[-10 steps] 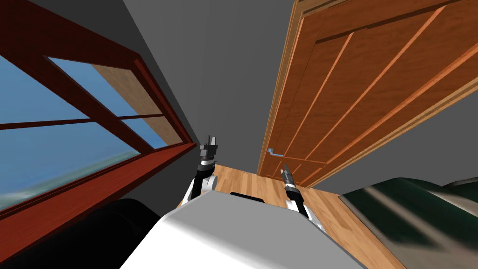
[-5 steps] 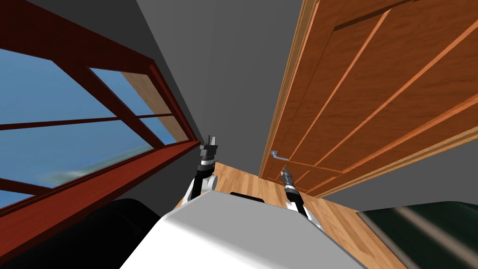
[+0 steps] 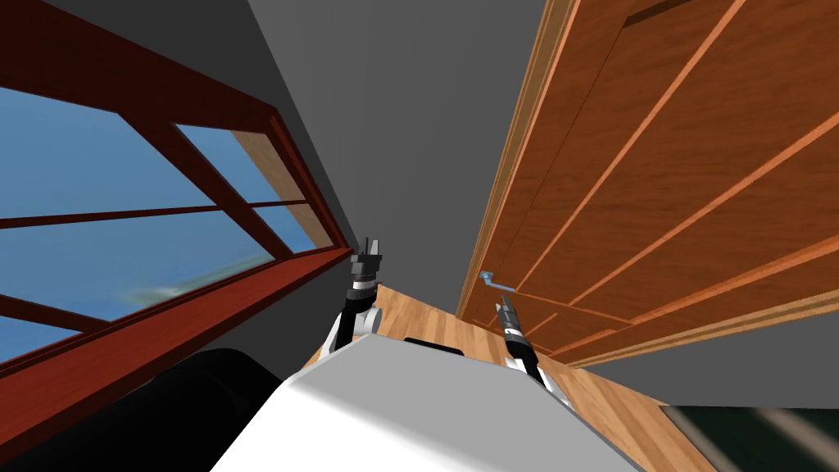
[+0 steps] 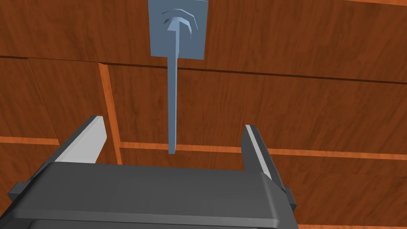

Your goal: Pull the door open

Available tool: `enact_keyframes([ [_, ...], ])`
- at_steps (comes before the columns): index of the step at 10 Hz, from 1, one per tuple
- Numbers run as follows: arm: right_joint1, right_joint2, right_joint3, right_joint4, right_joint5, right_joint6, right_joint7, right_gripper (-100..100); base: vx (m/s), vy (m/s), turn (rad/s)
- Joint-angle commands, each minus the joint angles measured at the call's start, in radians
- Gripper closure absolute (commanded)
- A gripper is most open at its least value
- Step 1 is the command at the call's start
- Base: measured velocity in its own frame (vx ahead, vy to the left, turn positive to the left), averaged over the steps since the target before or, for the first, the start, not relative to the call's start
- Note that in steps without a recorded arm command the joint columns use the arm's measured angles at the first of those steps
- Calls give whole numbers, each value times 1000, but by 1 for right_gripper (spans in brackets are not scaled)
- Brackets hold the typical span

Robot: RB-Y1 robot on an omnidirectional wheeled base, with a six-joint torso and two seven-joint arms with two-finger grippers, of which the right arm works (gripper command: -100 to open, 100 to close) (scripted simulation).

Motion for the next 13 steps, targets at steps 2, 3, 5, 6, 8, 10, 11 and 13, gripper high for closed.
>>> enact_keyframes([
  [2,8,-23,-17,28,-13,-24,-12,-100,229,-3,118],
  [3,13,-31,-24,34,-18,-31,-17,-100,201,-17,106],
  [5,21,-44,-34,44,-26,-43,-24,-100,188,-36,100],
  [6,24,-49,-37,48,-28,-47,-27,-100,186,-12,49],
  [8,29,-40,-34,31,-25,-38,-24,100,34,-4,2],
  [10,29,-40,-34,31,-25,-38,-24,100,-28,3,2],
  [11,29,-40,-34,31,-25,-38,-24,100,-15,2,2],
  [13,29,-40,-34,31,-25,-38,-24,100,-3,0,0],
])
